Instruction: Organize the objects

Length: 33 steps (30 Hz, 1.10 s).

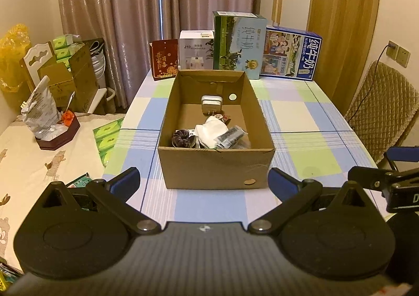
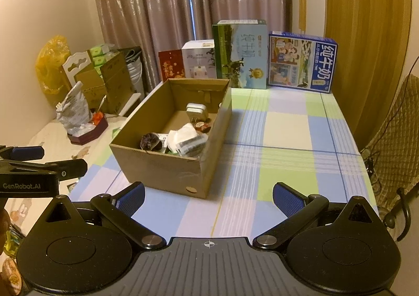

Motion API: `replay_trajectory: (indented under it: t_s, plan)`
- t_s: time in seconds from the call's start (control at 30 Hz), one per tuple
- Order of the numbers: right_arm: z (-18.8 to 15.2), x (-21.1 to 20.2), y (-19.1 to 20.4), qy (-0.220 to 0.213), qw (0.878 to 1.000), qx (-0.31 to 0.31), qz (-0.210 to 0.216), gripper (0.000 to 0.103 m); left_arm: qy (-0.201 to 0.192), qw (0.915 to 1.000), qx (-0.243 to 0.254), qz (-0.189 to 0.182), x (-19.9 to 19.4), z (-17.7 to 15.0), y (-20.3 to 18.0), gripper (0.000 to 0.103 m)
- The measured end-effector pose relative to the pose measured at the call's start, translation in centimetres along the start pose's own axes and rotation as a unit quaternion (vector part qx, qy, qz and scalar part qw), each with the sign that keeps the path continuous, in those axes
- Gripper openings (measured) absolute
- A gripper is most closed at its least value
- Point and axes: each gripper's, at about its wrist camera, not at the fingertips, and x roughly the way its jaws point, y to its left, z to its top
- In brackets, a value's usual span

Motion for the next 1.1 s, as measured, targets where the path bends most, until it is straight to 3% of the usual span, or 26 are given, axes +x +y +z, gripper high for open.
replay_trajectory:
  t_s: [1.1]
  plan:
    - [-2.4,0.9,0.2,0.021,1.0,0.007,-0.01,0.101,0.026,0.9996,0.008,-0.011,-0.5,-2.8,0.0,0.102]
